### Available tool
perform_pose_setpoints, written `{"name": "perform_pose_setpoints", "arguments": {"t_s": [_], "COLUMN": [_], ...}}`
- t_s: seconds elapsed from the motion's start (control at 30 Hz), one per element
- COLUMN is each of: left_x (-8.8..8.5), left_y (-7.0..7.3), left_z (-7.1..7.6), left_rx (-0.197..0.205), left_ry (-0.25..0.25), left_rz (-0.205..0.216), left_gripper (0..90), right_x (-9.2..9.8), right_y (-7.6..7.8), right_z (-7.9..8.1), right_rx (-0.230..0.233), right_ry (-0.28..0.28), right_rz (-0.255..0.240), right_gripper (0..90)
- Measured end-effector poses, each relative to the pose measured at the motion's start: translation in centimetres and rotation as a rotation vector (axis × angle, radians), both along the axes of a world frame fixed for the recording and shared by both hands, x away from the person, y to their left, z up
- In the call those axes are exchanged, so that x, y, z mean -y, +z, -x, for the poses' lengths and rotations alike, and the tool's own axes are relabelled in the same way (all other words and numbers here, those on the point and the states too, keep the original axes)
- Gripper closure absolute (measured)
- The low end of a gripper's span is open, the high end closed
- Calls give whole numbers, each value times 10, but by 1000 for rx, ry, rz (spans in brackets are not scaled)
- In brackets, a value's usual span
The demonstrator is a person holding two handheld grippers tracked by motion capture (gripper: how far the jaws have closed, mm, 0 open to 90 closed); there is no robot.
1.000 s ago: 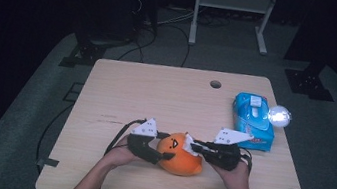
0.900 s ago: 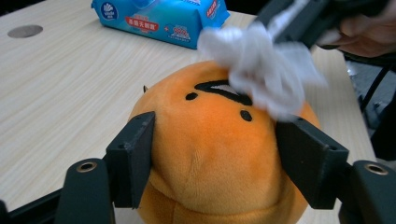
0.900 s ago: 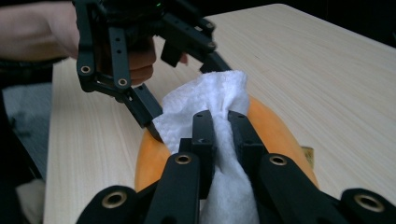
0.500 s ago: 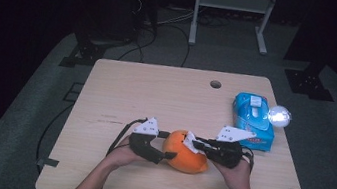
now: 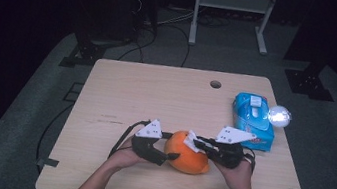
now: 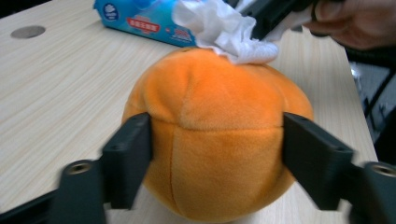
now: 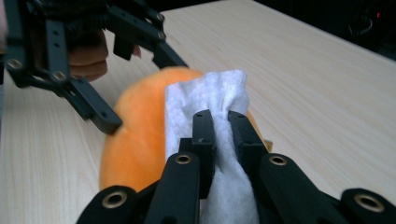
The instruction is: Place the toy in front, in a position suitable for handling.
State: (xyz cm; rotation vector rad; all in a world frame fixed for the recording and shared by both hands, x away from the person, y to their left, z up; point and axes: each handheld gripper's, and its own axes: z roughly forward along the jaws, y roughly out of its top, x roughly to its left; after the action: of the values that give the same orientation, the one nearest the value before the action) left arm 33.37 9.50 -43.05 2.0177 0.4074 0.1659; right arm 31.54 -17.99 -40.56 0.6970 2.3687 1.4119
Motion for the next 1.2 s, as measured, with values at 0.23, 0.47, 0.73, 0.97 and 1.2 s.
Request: {"name": "perform_pose_setpoints", "arguments": {"t_s": [0.23,0.47,0.73,0.97,1.2], "left_x": [4,18,9,9,20], "left_y": [-1,5,-1,1,8], "left_z": [-2,18,10,5,24], "left_rx": [-56,118,63,-51,120], "left_ry": [13,-82,-84,-37,-95], "left_rz": [31,-56,-47,-1,-77], "left_gripper": [249,313,271,205,311], "right_x": [-5,-26,4,-6,-28], "right_y": [3,16,5,3,14], "right_z": [9,20,-1,14,23], "right_rx": [4,59,-15,-19,31], "right_ry": [36,104,-3,47,109], "right_rz": [-19,-15,-8,-1,-1], "right_gripper": [815,815,815,815,815]}}
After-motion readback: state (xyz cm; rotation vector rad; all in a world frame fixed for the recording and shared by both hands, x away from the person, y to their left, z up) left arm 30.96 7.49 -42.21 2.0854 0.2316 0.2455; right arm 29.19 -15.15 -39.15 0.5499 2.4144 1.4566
